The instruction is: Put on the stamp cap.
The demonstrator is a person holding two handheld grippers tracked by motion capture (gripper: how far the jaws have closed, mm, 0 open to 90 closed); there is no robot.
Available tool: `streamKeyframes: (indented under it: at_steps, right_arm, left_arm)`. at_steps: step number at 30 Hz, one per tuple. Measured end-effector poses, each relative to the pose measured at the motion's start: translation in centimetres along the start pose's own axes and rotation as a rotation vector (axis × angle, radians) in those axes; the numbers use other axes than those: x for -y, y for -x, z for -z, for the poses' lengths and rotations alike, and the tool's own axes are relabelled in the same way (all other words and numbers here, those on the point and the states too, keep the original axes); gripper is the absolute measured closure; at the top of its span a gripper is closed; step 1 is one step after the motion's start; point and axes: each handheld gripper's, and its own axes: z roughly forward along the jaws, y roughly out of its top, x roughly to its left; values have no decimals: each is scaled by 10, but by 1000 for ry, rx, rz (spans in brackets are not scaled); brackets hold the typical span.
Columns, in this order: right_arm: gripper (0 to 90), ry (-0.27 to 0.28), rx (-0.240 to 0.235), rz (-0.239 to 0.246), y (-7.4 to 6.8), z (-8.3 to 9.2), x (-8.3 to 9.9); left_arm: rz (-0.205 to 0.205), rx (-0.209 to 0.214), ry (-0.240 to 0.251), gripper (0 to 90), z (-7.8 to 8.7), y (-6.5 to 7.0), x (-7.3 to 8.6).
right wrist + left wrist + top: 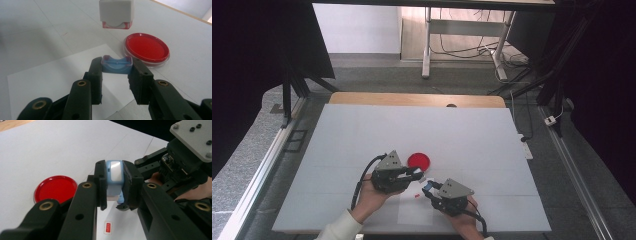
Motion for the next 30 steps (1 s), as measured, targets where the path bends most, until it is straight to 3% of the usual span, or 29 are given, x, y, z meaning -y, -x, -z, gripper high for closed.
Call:
streamKeyframes:
  at_steps: [30]
  right_arm:
    - [643, 59, 64, -19, -5, -3, -4]
  left_arm:
    - [49, 24, 14, 750, -8, 1, 4]
